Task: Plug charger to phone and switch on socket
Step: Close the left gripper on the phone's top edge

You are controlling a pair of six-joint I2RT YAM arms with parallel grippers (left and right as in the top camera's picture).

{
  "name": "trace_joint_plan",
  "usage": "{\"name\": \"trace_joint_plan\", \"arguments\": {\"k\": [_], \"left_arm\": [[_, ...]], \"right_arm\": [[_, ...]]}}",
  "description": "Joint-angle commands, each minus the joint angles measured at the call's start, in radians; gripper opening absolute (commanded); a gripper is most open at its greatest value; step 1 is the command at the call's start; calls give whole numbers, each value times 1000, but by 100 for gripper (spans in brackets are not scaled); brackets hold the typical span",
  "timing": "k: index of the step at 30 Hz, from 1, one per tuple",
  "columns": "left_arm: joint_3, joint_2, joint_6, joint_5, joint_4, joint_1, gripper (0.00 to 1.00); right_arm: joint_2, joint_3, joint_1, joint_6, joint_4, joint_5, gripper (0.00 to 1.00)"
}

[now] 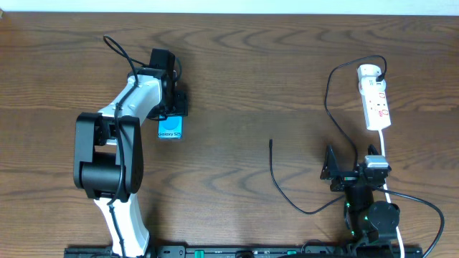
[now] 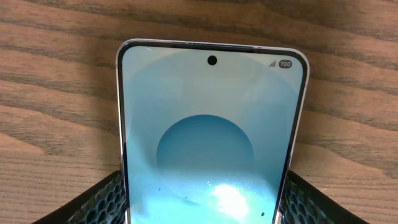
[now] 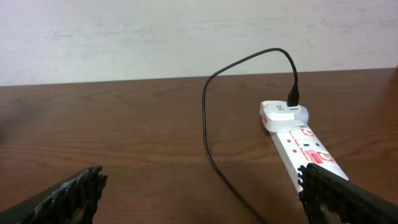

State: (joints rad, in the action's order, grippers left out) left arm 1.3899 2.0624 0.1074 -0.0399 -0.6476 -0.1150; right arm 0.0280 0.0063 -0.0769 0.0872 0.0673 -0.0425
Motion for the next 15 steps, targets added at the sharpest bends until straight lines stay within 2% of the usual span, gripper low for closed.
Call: {"name": "trace_joint_plan", "arguments": {"k": [1, 3, 5, 9, 15], "left_arm": [[-36, 32, -2, 26, -9, 2, 36], [-36, 32, -2, 26, -8, 2, 20], [-36, 32, -2, 26, -7, 2, 12], [-36, 32, -1, 26, -5, 2, 8], [-36, 32, -1, 26, -5, 2, 7]], "right_arm": [[-3, 0, -3, 5, 3, -11, 99], [-3, 0, -3, 5, 3, -11, 99], [-3, 0, -3, 5, 3, -11, 99], [-3, 0, -3, 5, 3, -11, 99], [-3, 0, -3, 5, 3, -11, 99]]}}
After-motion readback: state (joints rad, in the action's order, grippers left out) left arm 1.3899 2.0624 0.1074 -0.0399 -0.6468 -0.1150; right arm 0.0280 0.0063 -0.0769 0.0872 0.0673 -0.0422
